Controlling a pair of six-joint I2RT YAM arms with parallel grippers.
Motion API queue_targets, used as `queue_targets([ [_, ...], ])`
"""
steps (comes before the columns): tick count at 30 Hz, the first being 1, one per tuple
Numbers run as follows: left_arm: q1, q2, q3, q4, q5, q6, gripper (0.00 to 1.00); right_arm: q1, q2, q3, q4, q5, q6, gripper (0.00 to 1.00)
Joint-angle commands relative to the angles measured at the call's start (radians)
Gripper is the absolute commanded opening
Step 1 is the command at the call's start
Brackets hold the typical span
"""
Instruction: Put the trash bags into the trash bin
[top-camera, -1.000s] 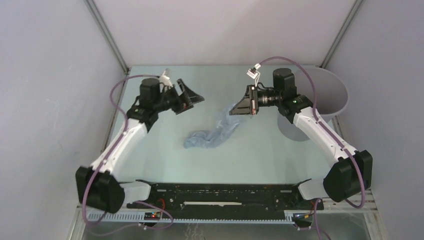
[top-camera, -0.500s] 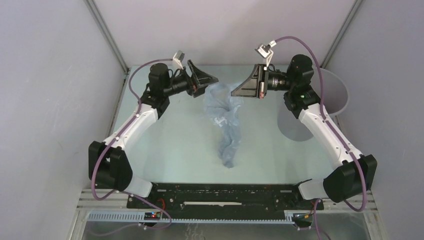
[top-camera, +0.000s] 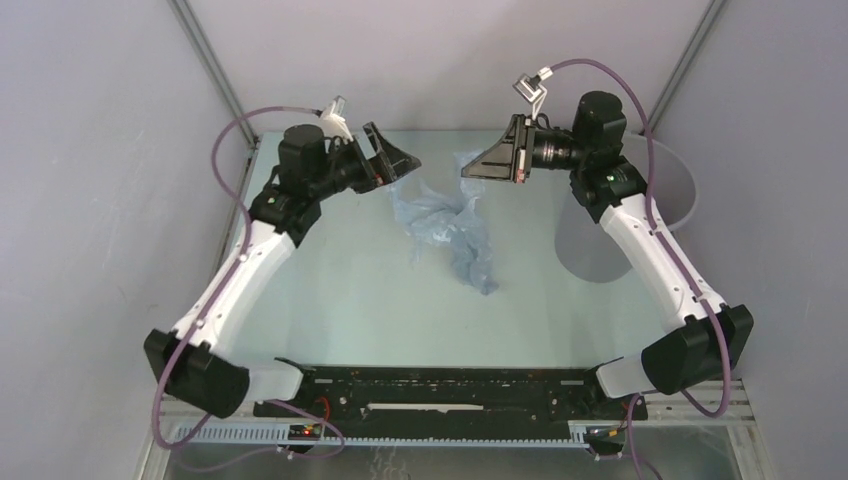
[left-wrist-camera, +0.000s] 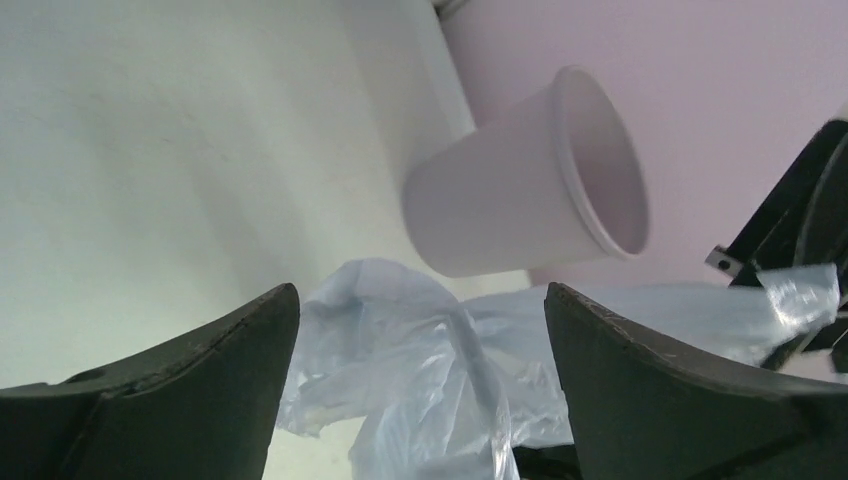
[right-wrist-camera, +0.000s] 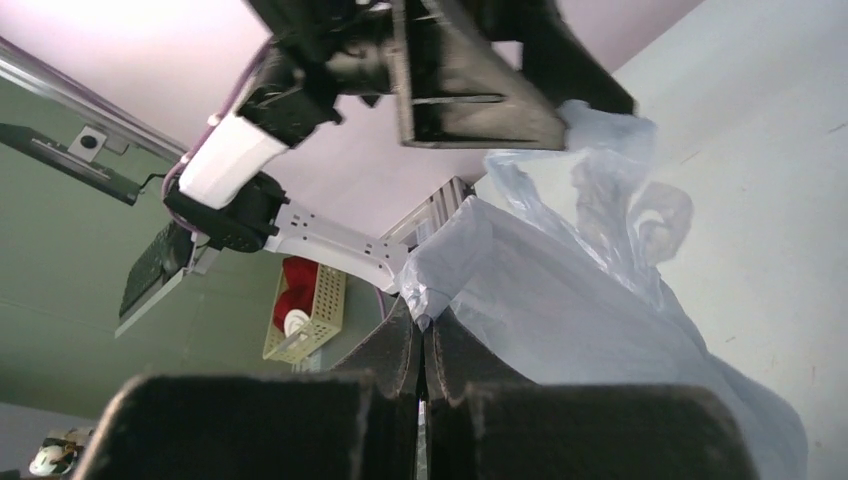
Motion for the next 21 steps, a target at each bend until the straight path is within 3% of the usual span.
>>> queue_targets([
  [1, -0.049, -0.100, 0.081, -0.227, -0.212, 0.287, 0.97, 0.001, -0.003, 0.038, -0.109, 0.027, -0.080, 0.00],
  [5, -0.075, -0.079, 0.113, -0.297, -0.247, 0.297, 0.87, 0.019, -0.002, 0.038, -0.122, 0.021, -0.096, 0.00],
  [15, -0.176, 0.025, 0.300, -0.584, -0.415, 0.428, 0.86, 0.042, -0.018, 0.036, -0.203, 0.055, -0.165, 0.00],
  [18, -0.195, 0.014, 0.312, -0.626, -0.454, 0.431, 0.79, 0.042, -0.026, 0.030, -0.219, 0.073, -0.177, 0.00],
  [21, -0.196, -0.008, 0.337, -0.696, -0.563, 0.398, 0.63, 0.042, -0.032, 0.035, -0.247, 0.095, -0.196, 0.00],
])
